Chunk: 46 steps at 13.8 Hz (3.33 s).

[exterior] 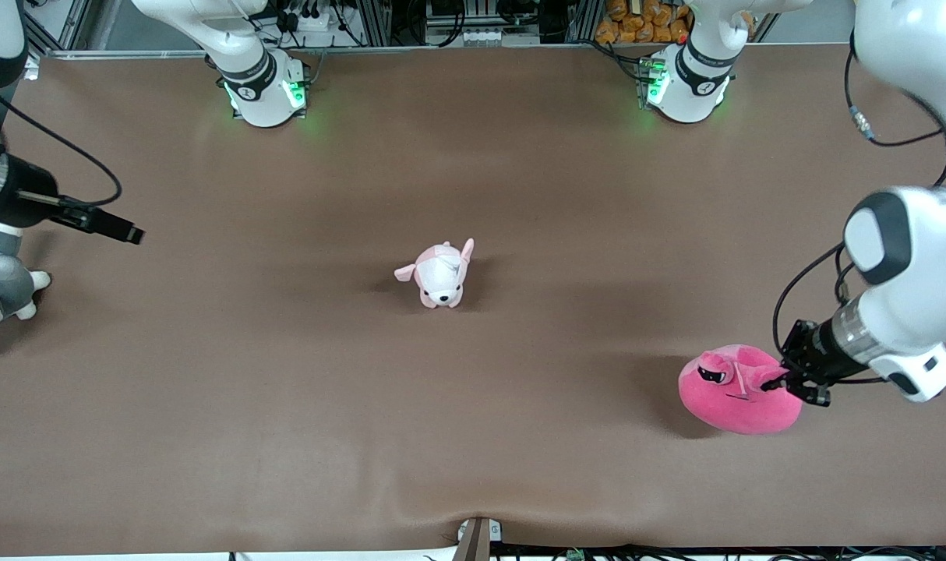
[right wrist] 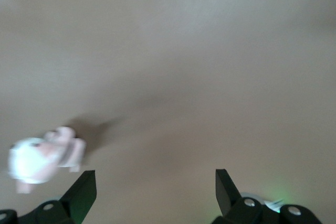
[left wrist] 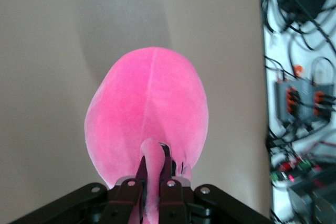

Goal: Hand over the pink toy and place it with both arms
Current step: 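Carry the pink plush toward the middle while the right gripper reaches it, then grasp the pink plush with the right gripper while the left gripper releases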

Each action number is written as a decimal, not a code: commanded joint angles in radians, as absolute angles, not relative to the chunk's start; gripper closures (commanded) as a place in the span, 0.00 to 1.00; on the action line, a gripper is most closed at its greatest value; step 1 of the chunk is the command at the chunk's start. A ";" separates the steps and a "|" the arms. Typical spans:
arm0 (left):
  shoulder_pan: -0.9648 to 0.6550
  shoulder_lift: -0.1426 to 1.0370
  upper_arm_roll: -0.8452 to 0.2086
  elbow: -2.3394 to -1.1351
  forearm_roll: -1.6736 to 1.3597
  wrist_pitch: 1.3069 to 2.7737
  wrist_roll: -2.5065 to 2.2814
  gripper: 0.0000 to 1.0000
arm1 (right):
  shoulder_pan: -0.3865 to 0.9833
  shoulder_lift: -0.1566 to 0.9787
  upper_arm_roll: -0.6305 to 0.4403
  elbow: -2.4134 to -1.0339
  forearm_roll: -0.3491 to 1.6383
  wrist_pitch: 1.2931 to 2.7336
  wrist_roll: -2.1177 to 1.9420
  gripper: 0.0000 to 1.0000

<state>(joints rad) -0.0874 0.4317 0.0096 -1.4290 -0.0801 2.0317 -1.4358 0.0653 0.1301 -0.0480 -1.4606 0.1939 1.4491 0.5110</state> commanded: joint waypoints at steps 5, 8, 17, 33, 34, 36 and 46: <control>-0.192 0.247 -0.089 -1.439 -0.089 1.924 -1.696 1.00 | 0.144 0.169 -0.048 -1.419 0.421 1.546 1.006 0.00; -0.273 0.238 -0.150 -1.410 -0.091 1.924 -1.889 1.00 | 0.166 0.178 -0.049 -1.424 0.466 1.650 1.061 0.00; -0.583 0.322 -0.150 -1.310 -0.086 2.182 -2.178 1.00 | 0.313 0.261 -0.046 -1.430 0.569 1.707 1.531 0.00; -0.676 0.456 -0.133 -1.262 -0.074 2.356 -2.217 1.00 | 0.382 0.276 -0.049 -1.433 0.675 1.703 1.747 0.55; -0.676 0.456 -0.133 -1.262 -0.074 2.356 -2.218 1.00 | 0.377 0.276 -0.048 -1.431 0.678 1.703 1.744 0.90; -0.676 0.454 -0.133 -1.262 -0.074 2.356 -2.218 1.00 | 0.370 0.276 -0.049 -1.428 0.681 1.704 1.752 1.00; -0.666 0.430 -0.138 -1.267 0.001 2.355 -2.207 0.00 | 0.313 0.272 -0.054 -1.420 0.681 1.695 1.766 1.00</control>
